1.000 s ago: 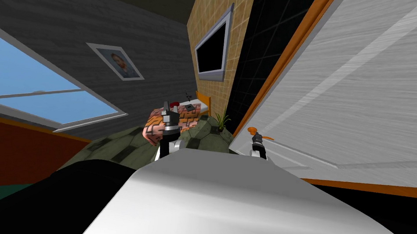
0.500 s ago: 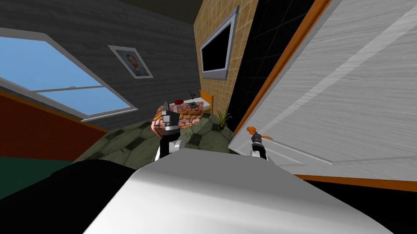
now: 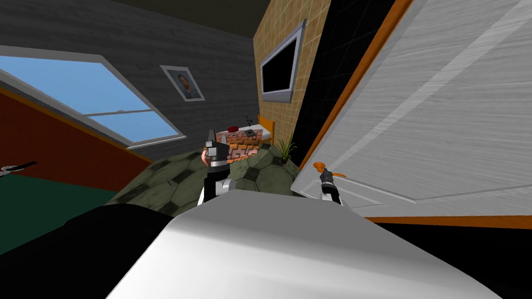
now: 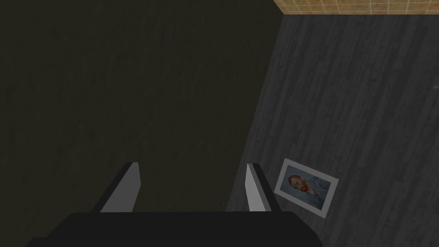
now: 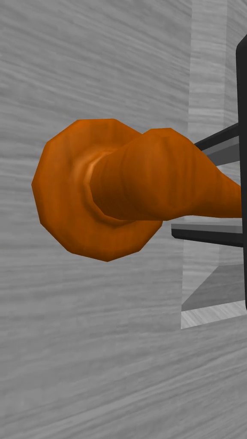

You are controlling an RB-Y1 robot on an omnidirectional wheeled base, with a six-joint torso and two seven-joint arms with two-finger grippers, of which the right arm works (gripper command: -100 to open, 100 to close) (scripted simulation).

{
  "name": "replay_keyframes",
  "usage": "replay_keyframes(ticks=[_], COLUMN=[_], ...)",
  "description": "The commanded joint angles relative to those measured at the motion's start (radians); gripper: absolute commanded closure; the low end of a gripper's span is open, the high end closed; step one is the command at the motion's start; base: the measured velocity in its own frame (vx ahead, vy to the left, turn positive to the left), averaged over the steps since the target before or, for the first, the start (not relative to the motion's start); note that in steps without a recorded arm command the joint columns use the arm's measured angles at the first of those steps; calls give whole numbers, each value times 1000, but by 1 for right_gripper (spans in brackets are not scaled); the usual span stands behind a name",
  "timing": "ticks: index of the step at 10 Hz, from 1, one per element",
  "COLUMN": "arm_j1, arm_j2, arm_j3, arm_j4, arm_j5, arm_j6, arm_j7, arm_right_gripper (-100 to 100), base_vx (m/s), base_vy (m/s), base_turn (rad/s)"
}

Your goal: Pull the door open

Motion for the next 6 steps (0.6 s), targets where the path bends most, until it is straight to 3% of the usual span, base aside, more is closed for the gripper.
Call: replay_keyframes(ticks=[1, 6], arm_j1=[4, 22], arm_j2=[-4, -22], arm_j3=[7, 37], arm_j4=[-2, -14], arm_j5=[3, 18], arm_j6=[-4, -20], arm_j7=[-8, -44], arm_right_gripper=[100, 100], base_vx=[-122, -198], base_vy=[-4, -58], base_turn=[98, 145])
